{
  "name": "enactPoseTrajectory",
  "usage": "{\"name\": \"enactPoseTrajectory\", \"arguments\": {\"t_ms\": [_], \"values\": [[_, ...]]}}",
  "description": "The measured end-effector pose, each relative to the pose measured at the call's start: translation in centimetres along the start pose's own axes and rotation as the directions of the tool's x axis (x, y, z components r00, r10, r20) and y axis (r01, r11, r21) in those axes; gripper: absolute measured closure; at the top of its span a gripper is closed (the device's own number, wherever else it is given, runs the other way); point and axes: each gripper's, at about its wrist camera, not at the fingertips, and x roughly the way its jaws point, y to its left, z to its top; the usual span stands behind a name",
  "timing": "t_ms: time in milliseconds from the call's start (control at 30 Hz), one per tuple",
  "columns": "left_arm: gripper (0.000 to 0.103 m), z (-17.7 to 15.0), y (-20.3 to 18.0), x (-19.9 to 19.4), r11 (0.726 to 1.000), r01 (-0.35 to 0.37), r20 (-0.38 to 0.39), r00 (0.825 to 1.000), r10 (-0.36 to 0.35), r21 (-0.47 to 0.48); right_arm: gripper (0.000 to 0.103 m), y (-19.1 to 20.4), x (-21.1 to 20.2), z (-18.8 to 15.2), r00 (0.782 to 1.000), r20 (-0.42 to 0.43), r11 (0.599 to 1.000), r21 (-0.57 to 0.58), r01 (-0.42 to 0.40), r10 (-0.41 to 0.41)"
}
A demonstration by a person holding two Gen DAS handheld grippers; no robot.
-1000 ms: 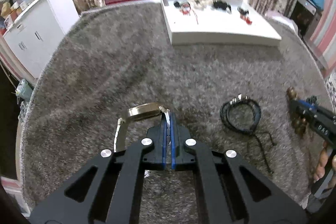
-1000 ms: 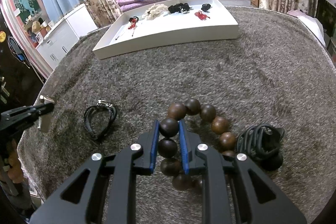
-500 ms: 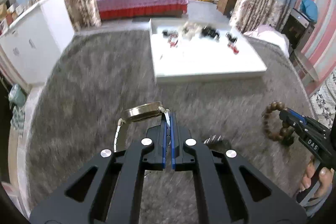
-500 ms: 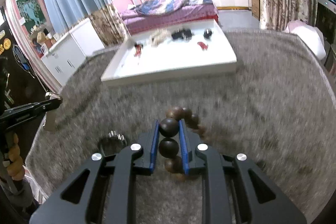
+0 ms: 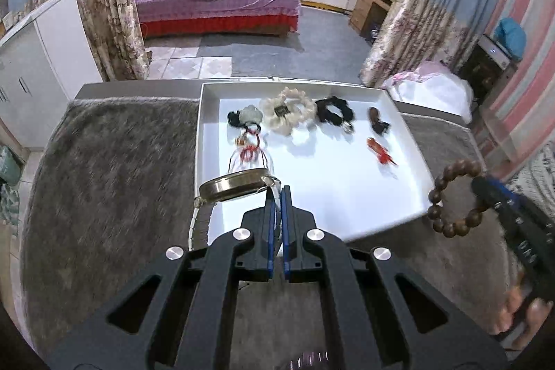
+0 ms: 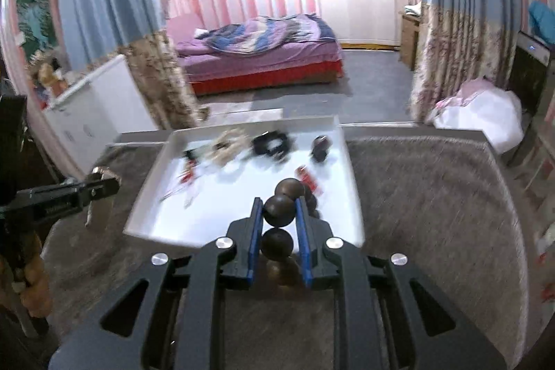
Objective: Organize jewelry
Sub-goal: 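Carry the watch and bead bracelet into the white tray with both tools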
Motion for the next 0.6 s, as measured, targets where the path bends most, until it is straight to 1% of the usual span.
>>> {"name": "enactPoseTrajectory", "arguments": {"t_ms": [67, 133, 233, 333, 400, 500, 600], "values": [[0.102, 1.0, -0.4, 2.5, 1.000, -0.014, 0.005, 1.000, 0.014, 0.006, 0.084, -0.2, 1.9, 1.0, 0.999, -0.018, 0.999, -0.010, 0.038, -0.038], [0.102, 2.1, -0.6, 5.1, 0.999, -0.032, -0.011, 0.999, 0.032, 0.000, 0.084, -0.2, 4.2, 2.1, 0.996, -0.035, 0.996, -0.035, 0.080, -0.081], [0.102, 3.2, -0.6, 8.8, 0.998, -0.054, -0.063, 0.997, 0.053, -0.014, 0.084, 0.2, 7.2, 3.1, 0.988, -0.055, 0.988, -0.073, 0.138, -0.142], [0.101, 3.5, -0.8, 11.3, 0.998, -0.068, -0.092, 0.994, 0.066, -0.017, 0.084, 1.1, 10.1, 3.3, 0.982, -0.100, 0.983, -0.104, 0.151, -0.161], [0.101, 3.5, -1.2, 12.8, 0.997, -0.076, -0.111, 0.991, 0.075, -0.011, 0.084, 1.6, 12.2, 3.2, 0.980, -0.139, 0.986, -0.111, 0.128, -0.143], [0.101, 3.6, -1.6, 14.3, 0.997, -0.078, -0.128, 0.989, 0.077, -0.005, 0.084, 2.0, 14.1, 2.9, 0.980, -0.178, 0.993, -0.094, 0.075, -0.091], [0.098, 4.0, -2.1, 15.6, 0.997, -0.074, -0.139, 0.988, 0.074, 0.002, 0.084, 2.1, 16.4, 2.8, 0.971, -0.236, 0.998, -0.054, 0.018, -0.030]]}}
